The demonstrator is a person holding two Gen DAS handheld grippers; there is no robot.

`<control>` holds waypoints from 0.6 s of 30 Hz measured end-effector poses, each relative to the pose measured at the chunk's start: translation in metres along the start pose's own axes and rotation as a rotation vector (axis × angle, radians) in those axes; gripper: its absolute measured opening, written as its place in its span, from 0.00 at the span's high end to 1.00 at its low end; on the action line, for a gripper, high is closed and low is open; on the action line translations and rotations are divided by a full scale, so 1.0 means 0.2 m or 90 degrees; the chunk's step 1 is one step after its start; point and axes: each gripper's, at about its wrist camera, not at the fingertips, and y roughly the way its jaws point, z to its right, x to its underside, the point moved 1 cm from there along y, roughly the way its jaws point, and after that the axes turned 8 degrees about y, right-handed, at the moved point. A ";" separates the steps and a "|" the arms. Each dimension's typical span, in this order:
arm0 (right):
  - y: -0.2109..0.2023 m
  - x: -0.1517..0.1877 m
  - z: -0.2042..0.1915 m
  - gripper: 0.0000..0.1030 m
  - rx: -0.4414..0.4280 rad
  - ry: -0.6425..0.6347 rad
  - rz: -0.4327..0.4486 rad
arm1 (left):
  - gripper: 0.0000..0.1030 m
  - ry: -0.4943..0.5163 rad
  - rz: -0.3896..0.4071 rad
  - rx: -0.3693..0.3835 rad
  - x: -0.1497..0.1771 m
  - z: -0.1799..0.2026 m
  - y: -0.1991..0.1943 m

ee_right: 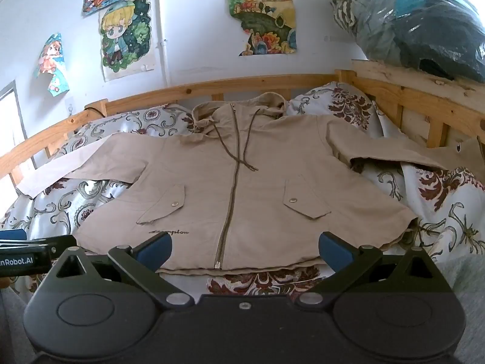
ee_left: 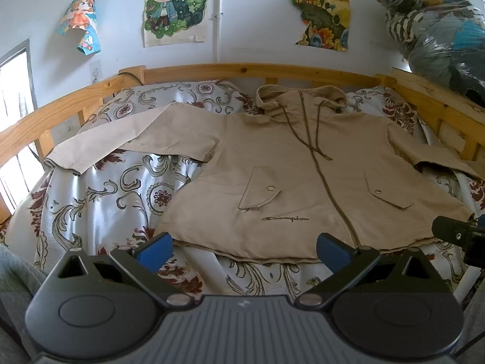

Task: Fold large clothes

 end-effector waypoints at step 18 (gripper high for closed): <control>0.00 0.00 0.00 0.01 0.004 0.002 -0.003 | 0.01 0.006 -0.011 0.003 -0.01 0.01 0.00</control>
